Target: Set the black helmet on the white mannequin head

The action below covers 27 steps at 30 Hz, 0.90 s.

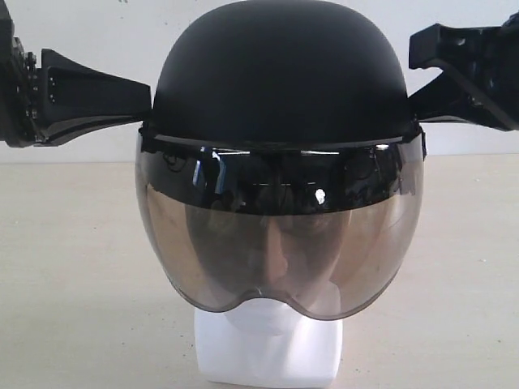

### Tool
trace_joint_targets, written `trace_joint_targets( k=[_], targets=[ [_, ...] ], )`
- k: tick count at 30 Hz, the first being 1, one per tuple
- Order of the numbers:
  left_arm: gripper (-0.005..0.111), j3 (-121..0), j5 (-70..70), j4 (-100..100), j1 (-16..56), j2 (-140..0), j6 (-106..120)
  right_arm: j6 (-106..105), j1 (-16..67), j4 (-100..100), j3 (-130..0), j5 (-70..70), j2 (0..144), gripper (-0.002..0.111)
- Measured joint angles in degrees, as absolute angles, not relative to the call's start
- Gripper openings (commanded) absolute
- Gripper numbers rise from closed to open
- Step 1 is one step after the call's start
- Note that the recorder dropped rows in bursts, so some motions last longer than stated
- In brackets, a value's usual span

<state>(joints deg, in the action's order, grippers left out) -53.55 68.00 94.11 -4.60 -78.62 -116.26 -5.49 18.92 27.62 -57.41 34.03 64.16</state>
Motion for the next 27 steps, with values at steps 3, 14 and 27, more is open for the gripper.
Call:
trace_joint_targets(
  k=[3,14,27],
  targets=[
    [0.004,-53.18,67.67,95.42,-4.6,-77.15,-116.39,-5.85,18.92,28.75,-57.53,33.05,64.51,0.0],
    [0.004,-52.91,67.43,96.09,-4.6,-75.69,-116.6,-5.9,18.92,29.98,-57.56,33.36,64.51,0.0],
    [0.004,-52.54,68.54,97.59,-6.81,-71.31,-118.47,-5.9,19.36,30.65,-57.56,35.26,64.4,0.0]
  ],
)
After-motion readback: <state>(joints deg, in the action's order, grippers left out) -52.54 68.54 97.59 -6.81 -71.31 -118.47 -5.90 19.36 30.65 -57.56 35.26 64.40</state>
